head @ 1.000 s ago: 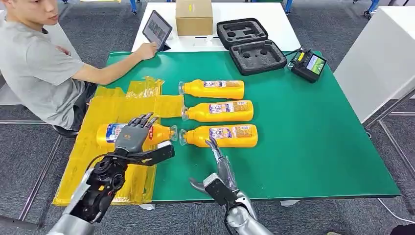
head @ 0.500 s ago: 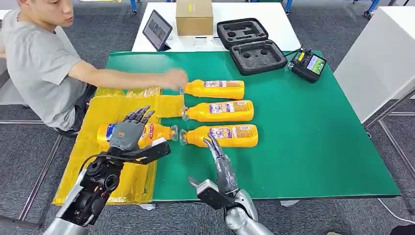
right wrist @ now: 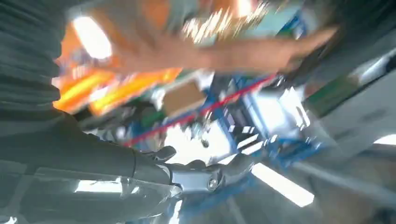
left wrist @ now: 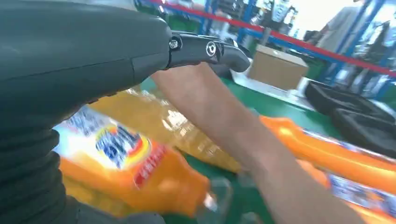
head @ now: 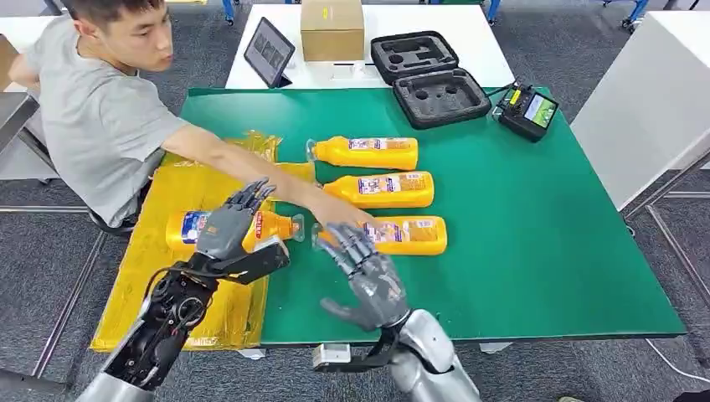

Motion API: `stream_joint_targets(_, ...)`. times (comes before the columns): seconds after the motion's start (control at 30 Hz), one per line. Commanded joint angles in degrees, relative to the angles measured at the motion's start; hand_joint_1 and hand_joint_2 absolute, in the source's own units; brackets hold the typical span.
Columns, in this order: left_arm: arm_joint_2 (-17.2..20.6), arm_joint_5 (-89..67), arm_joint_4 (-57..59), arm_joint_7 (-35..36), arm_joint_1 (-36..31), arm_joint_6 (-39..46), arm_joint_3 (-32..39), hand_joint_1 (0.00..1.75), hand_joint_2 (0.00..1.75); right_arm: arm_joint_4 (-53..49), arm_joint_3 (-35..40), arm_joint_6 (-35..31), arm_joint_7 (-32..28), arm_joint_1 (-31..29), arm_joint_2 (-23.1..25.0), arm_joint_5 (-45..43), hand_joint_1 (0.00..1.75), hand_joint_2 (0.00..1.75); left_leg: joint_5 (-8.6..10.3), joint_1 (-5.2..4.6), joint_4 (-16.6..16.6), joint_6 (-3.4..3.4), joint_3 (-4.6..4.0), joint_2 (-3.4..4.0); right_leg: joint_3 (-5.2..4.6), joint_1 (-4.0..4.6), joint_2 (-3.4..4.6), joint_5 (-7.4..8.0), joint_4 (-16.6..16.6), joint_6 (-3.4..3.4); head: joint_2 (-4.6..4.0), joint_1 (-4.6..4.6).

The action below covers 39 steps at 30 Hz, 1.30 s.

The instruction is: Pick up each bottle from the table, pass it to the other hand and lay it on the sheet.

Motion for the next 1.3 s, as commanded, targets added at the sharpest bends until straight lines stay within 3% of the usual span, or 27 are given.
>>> stream_joint_targets(0.03, -3.9, 6.9, 1.9, -4.6, 5.7, 2.4, 2.4, 0.0, 1.75, 2.0, -15.2, -0.2, 0.1, -1.8, 0.0, 3.9, 0.0, 1.75, -0.05, 0.01, -0.1, -0.05, 0.24, -0.1, 0.28, 0.0, -0.02, -0.04, -0.1, -0.04, 0.0, 0.0)
stream_joint_targets(0.13, -4.7, 10.9, 0.5, -7.4, 7.0, 0.9, 1.6, 0.0, 1.75, 7.4, -20.1, -0.2, 0.1, -6.1, 0.7, 8.1, 0.0, 1.75, -0.06, 0.0, 0.0, -0.07, 0.15, -0.07, 0.19, 0.01, 0.0, -0.03, -0.1, -0.05, 0.0, 0.02)
stream_joint_targets(0.3, -5.5, 12.6, 0.7, -8.2, 6.4, 0.0, -0.1, 0.0, 1.75, 5.3, -21.6, -0.2, 0.1, -5.8, 1.7, 11.5, 0.0, 1.75, -0.02, 0.0, 0.0, -0.07, 0.04, -0.09, 0.09, 0.02, -0.03, 0.03, 0.0, 0.01, 0.0, 0.0)
stream_joint_targets(0.43, -5.7, 13.0, 0.5, -8.0, 5.9, 0.0, -0.3, 0.0, 1.75, 4.0, -20.2, -0.2, 0.2, -4.0, 2.3, 11.4, 0.0, 1.75, -0.02, -0.01, 0.0, -0.04, 0.03, -0.05, 0.06, 0.04, 0.0, 0.04, 0.0, 0.03, 0.0, 0.0)
stream_joint_targets(0.57, -5.1, 13.7, 0.0, -8.1, 6.2, -0.1, -0.5, 0.0, 1.75, 5.2, -16.1, -0.2, 0.3, -3.3, 1.4, 5.7, 0.0, 1.75, -0.05, 0.03, 0.0, -0.06, 0.09, -0.04, 0.12, 0.07, 0.01, 0.02, -0.1, 0.02, 0.0, 0.0)
stream_joint_targets(0.8, -5.1, 13.7, 0.0, -8.1, 6.2, -0.1, -0.5, 0.0, 1.75, 5.2, -16.1, -0.2, 0.3, -3.3, 1.4, 5.7, 0.0, 1.75, -0.03, 0.03, 0.0, -0.05, 0.05, -0.01, 0.08, 0.04, 0.03, 0.05, 0.0, 0.03, 0.0, 0.0)
stream_joint_targets(0.9, -4.6, 14.1, 0.4, -8.2, 6.1, 0.2, -1.2, 0.0, 1.75, 6.3, -13.8, -0.2, 0.9, -3.1, 0.4, 3.8, 0.0, 1.75, -0.01, 0.03, 0.0, -0.05, 0.05, -0.03, 0.08, 0.04, 0.01, 0.05, -0.1, 0.03, 0.0, 0.0)
stream_joint_targets(1.0, -4.2, 14.6, 0.8, -8.5, 5.7, 0.6, -1.5, 0.0, 1.75, 7.4, -5.9, 0.3, 4.8, -2.7, -2.6, -0.6, 0.0, 1.75, -0.02, 0.03, 0.0, -0.04, 0.06, 0.02, 0.09, 0.05, 0.05, 0.06, -0.1, 0.03, 0.0, 0.0)
stream_joint_targets(1.1, -4.5, 14.8, -0.4, -8.3, 5.2, 0.1, -1.6, 0.0, 1.75, 2.7, -0.9, 6.4, 7.2, -1.1, -4.8, -7.9, 0.0, 1.75, -0.03, 0.03, 0.0, -0.04, 0.03, -0.04, 0.07, 0.04, -0.01, 0.04, 0.0, 0.03, 0.0, 0.0)
stream_joint_targets(1.3, -4.7, 14.5, -0.6, -7.9, 4.3, -0.4, -2.7, 0.0, 1.75, 1.0, 1.5, 10.8, 9.8, -0.3, -6.5, -9.2, 0.0, 1.75, 0.0, 0.0, 0.0, -0.02, -0.02, -0.1, 0.0, 0.02, -0.07, 0.03, 0.0, 0.05, 0.0, 0.0)
